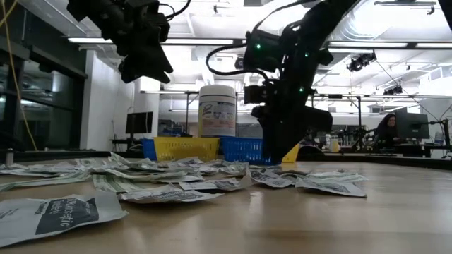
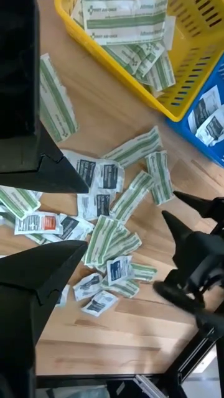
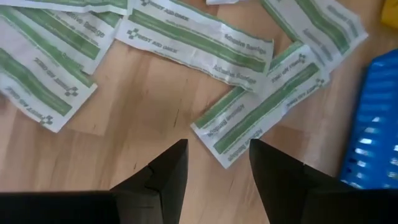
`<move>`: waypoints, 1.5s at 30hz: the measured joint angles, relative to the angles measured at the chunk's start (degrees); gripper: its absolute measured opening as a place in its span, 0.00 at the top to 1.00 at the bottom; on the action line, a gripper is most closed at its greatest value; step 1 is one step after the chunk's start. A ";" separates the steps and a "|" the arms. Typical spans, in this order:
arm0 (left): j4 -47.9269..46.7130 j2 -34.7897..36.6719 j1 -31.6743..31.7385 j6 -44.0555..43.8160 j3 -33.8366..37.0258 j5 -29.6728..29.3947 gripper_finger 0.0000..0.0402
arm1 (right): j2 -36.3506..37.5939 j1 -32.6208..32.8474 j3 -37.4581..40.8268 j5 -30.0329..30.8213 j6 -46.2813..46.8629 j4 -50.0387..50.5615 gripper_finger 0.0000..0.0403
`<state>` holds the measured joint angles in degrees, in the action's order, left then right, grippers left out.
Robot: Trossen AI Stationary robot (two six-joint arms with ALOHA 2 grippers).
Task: Pick & Place First Aid Supplies
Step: Put the green bandage pad into the left yellow bin
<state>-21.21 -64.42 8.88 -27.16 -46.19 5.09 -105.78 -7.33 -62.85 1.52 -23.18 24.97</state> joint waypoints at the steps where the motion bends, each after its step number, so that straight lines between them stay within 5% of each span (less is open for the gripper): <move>1: 0.02 0.00 0.00 -0.13 0.00 -0.11 0.67 | 0.00 -0.35 0.00 -1.27 -0.06 0.02 0.59; 16: -0.03 -0.02 0.07 -0.26 0.00 -0.29 0.67 | -1.73 -1.31 -0.11 -5.09 -2.46 -3.41 0.59; 28: -0.42 -0.02 0.07 -0.28 0.00 -0.12 0.67 | -5.53 -2.10 -0.48 -6.58 4.96 0.14 0.60; 45: -0.46 -0.02 0.07 -0.24 0.00 -0.14 0.67 | -5.61 -0.75 -0.35 -4.28 13.11 1.86 0.89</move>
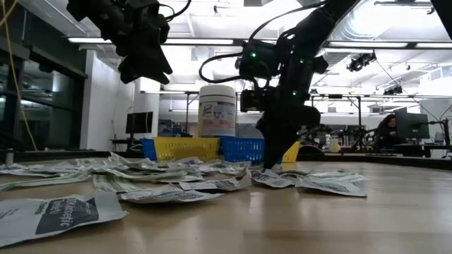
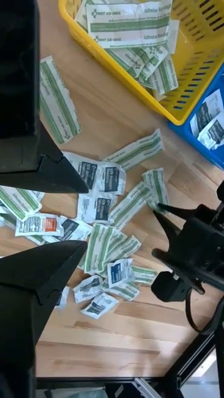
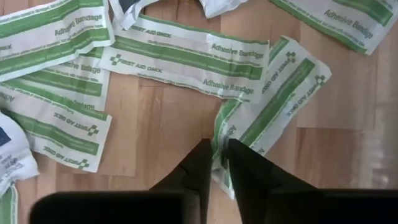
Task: Pick & Place First Aid Supplies
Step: Put the green bandage pad into the left yellow bin
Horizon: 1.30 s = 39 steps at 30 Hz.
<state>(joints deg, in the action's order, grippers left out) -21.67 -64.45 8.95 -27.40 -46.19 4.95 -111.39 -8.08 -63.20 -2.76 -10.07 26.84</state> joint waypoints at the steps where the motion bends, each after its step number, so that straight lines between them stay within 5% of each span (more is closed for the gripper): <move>1: 0.02 0.00 0.00 0.00 0.00 0.00 0.67 | 0.13 0.28 0.04 0.25 0.58 0.04 0.91; 6: 0.02 0.00 0.00 0.00 0.00 0.04 0.67 | 2.13 1.97 0.36 3.13 2.63 0.18 0.99; 30: 11.34 -0.39 0.02 -5.78 -0.02 0.00 0.67 | 22.81 9.07 0.46 20.66 6.12 2.59 1.00; 39: 18.79 -2.00 -0.04 3.15 -0.07 1.96 0.67 | 31.42 9.65 0.37 7.61 12.53 -7.05 1.00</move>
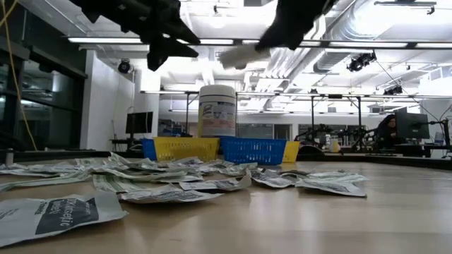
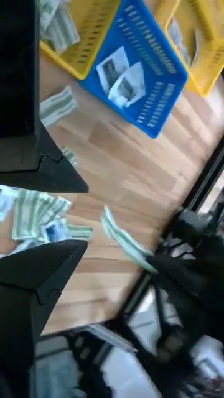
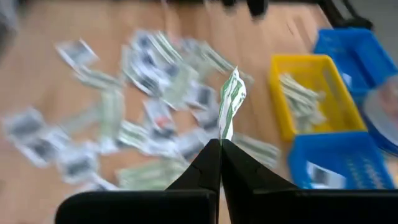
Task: Pick & Place First Aid Supplies
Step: Put the green bandage pad into the left yellow bin
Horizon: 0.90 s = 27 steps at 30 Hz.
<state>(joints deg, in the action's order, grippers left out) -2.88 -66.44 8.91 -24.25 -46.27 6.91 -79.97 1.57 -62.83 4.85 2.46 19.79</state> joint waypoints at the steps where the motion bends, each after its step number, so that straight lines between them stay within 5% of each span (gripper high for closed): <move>1: 0.01 -0.02 0.06 1.85 0.03 0.26 0.67 | 0.80 0.00 0.00 -1.23 1.19 -0.79 1.00; 10: 5.59 -0.06 0.06 17.05 0.03 4.72 0.67 | 2.86 -0.95 -0.02 -12.06 9.63 -9.12 1.00; 27: 12.64 -0.06 0.06 20.57 0.03 15.52 0.67 | 2.67 -1.60 -0.11 -8.91 9.10 -14.46 1.00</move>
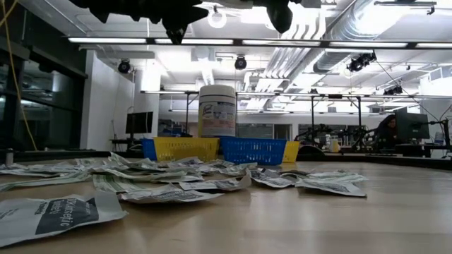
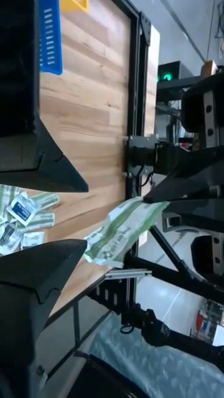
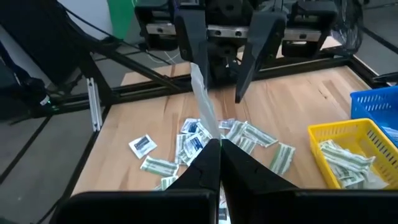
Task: Pick & Place First Aid Supplies
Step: Put the green bandage pad into the left yellow bin
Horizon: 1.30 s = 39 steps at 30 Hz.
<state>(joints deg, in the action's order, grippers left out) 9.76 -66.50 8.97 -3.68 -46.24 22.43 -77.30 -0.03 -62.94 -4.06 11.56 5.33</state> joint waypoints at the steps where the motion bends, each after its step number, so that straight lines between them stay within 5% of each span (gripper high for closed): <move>1: 0.02 0.00 0.00 0.00 0.00 0.00 0.67 | 0.00 0.00 0.00 0.26 0.00 0.10 1.00; 13: 0.08 0.00 0.00 -1.05 0.00 2.74 0.67 | 0.00 -0.35 0.00 2.55 -0.03 0.78 1.00; 29: 1.25 0.02 -0.02 -2.07 0.02 -1.25 0.67 | -2.97 -0.33 0.00 2.50 1.26 -4.29 1.00; 39: 1.24 0.02 0.00 -6.03 0.02 -2.05 0.92 | -2.97 -0.33 0.00 2.60 1.46 -4.27 1.00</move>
<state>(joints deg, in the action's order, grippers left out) 11.00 -66.48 8.97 -9.72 -46.22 20.38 -80.27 -0.36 -62.94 -1.46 13.02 1.06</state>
